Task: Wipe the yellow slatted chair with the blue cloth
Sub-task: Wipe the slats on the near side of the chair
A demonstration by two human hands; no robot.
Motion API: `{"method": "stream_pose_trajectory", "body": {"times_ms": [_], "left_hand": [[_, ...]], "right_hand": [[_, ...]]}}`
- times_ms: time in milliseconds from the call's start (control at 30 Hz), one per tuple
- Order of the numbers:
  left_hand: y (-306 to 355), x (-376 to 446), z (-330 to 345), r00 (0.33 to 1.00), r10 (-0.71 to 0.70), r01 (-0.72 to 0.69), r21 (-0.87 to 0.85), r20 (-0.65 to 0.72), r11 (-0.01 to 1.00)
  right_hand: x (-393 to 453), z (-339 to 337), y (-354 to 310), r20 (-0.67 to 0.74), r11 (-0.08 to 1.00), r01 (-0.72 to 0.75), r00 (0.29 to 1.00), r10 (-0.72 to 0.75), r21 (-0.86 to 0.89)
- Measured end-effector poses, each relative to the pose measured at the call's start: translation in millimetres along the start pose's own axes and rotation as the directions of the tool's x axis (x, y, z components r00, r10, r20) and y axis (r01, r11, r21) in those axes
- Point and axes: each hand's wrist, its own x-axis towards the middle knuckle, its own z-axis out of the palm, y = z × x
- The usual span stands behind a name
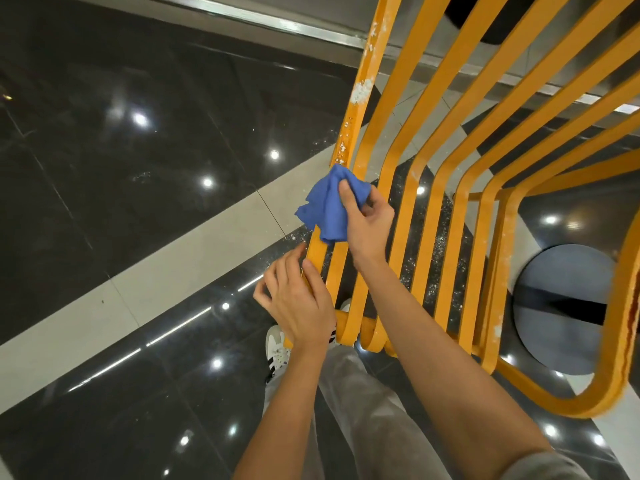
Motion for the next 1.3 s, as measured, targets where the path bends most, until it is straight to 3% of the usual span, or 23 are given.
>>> {"method": "stream_pose_trajectory", "body": {"times_ms": [133, 200, 267, 333, 433, 533, 733, 900, 1067, 1200, 1300], "left_hand": [[0, 0, 0, 1.000, -0.001, 0.001, 0.013, 0.011, 1.000], [1, 1, 0, 1.000, -0.014, 0.014, 0.025, 0.002, 1.000], [2, 0, -1, 1.000, -0.017, 0.018, 0.036, -0.013, 0.999], [1, 0, -2, 1.000, -0.019, 0.020, 0.036, -0.020, 0.999], [3, 0, -1, 0.999, -0.021, 0.022, 0.038, -0.024, 0.999], [4, 0, -1, 0.999, 0.002, -0.001, 0.046, -0.035, 0.999], [1, -2, -1, 0.999, 0.019, -0.017, 0.053, -0.033, 0.998], [-1, -1, 0, 0.998, 0.047, -0.046, 0.051, -0.030, 0.998], [-4, -2, -1, 0.998, 0.061, -0.061, 0.064, -0.009, 0.996], [-7, -1, 1, 0.998, 0.062, -0.061, 0.063, -0.012, 0.996], [-6, 1, 0, 0.998, 0.064, -0.065, 0.068, 0.018, 0.996]], "right_hand": [[-24, -12, 7, 0.209, 1.000, -0.022, 0.978, 0.025, -0.018], [-30, 5, 6, 0.150, 0.998, -0.024, 0.988, 0.032, -0.052], [-22, 21, 2, -0.038, 0.993, -0.006, 0.999, 0.001, -0.115], [-12, 24, 1, -0.136, 0.999, -0.014, 0.991, 0.008, -0.047], [-18, 11, 6, -0.093, 0.994, -0.070, 0.993, 0.078, 0.086], [-34, 9, 7, 0.055, 1.000, -0.001, 0.998, 0.002, -0.019], [-14, 20, 4, -0.180, 0.989, 0.068, 0.979, -0.092, -0.132], [-43, 21, 0, -0.013, 0.974, 0.149, 0.988, -0.153, -0.169], [-26, 28, 6, -0.277, 0.988, 0.038, 0.958, -0.078, -0.148], [-54, 27, 0, -0.092, 0.984, 0.047, 0.994, -0.064, -0.174], [-26, 30, -8, -0.086, 0.965, 0.049, 0.994, -0.074, -0.257]]}}
